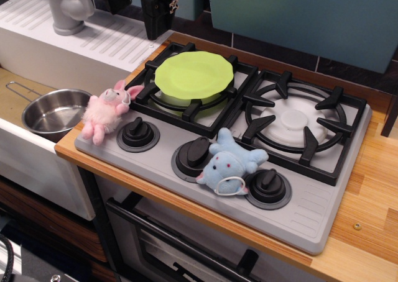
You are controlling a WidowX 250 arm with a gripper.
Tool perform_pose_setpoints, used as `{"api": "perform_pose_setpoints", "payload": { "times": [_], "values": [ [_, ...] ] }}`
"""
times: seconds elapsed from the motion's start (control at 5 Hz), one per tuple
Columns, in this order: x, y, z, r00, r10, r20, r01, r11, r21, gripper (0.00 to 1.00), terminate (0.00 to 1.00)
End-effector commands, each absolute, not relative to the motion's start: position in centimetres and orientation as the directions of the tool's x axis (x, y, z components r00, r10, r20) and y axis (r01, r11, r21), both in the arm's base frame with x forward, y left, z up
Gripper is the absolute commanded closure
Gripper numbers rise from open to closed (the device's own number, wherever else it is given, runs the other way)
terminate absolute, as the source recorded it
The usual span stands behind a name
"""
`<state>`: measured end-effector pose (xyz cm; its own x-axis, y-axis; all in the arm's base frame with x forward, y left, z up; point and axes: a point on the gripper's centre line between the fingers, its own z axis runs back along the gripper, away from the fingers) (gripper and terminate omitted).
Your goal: End effector reaching stuffedhippo
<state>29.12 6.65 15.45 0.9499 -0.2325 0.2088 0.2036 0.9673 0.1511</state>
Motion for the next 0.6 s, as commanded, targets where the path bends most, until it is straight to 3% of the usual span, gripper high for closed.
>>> {"api": "perform_pose_setpoints", "payload": {
  "times": [0.0, 0.4],
  "values": [
    [29.1, 6.6, 15.4, 0.95, -0.233, 0.209, 0.204, 0.967, 0.151, 0.0, 0.0],
    [28.3, 3.1, 14.4, 0.954, -0.181, 0.238, 0.156, 0.98, 0.121, 0.0, 0.0]
  ]
}}
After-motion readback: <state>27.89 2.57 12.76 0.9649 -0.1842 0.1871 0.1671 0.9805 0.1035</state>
